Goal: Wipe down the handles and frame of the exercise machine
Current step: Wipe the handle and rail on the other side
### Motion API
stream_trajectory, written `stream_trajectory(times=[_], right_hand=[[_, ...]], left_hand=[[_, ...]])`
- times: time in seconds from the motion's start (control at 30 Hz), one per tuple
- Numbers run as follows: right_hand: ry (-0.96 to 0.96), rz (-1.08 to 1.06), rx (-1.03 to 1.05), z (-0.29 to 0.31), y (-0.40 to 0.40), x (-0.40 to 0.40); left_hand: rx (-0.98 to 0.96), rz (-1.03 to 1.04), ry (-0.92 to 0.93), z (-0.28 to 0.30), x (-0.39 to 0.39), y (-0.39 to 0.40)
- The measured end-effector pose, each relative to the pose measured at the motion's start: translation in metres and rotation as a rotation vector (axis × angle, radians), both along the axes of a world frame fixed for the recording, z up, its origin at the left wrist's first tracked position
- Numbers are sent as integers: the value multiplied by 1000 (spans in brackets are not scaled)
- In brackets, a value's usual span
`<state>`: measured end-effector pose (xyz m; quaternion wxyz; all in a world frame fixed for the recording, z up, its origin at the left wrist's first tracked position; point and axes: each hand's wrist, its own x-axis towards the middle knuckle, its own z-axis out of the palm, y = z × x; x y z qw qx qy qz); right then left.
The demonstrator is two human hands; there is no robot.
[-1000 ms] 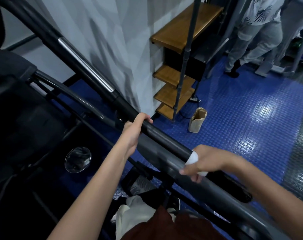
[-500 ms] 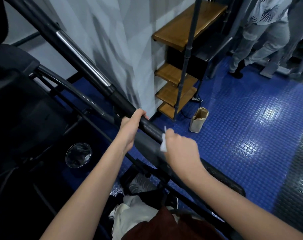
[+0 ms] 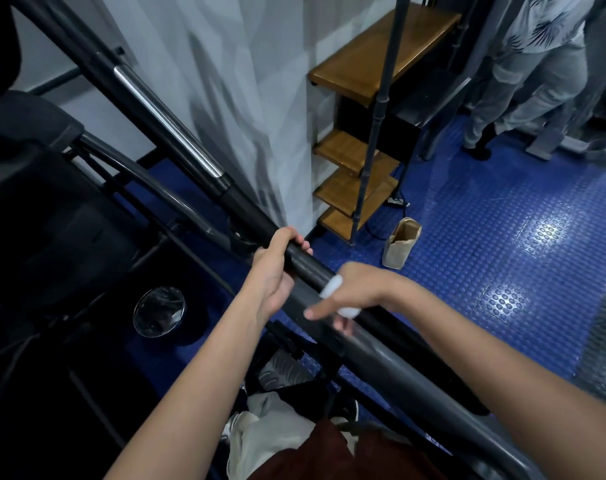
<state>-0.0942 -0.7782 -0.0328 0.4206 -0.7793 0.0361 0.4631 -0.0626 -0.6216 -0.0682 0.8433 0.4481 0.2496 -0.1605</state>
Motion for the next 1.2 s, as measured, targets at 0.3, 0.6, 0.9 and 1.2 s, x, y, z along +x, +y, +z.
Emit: stream_trajectory(times=[0.3, 0.6, 0.9, 1.2], right_hand=[[-887, 116, -751, -6, 39, -37], [-85, -79, -55, -8, -62, -77], [-30, -51, -134, 7, 7, -9], [-840, 73, -735, -9, 19, -52]], left_hand=[[14, -42, -41, -6, -5, 3], [41, -76, -62, -6, -6, 4], [41, -153, -84, -2, -2, 8], [69, -123, -76, 0, -5, 4]])
